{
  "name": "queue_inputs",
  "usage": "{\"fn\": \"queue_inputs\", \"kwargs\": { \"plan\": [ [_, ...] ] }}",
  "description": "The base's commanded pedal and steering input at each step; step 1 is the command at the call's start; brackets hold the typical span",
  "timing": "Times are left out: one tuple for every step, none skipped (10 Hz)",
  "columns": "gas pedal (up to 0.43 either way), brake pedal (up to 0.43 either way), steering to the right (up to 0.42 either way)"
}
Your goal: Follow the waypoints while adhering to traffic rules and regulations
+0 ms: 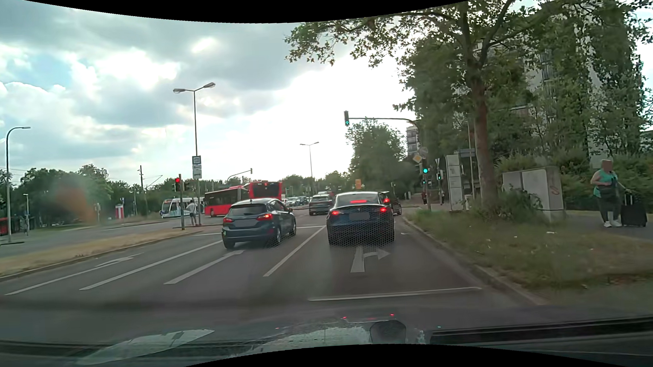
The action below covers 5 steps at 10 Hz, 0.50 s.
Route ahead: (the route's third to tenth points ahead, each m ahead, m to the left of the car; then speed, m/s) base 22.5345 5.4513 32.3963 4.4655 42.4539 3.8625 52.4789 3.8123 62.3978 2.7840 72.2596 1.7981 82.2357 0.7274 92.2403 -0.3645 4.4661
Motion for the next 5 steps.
{"fn": "queue_inputs", "kwargs": {
  "plan": [
    [0.000,0.000,0.026],
    [0.000,0.000,0.029],
    [0.000,0.000,0.030],
    [0.000,0.049,0.030],
    [0.000,0.152,0.031]
  ]
}}
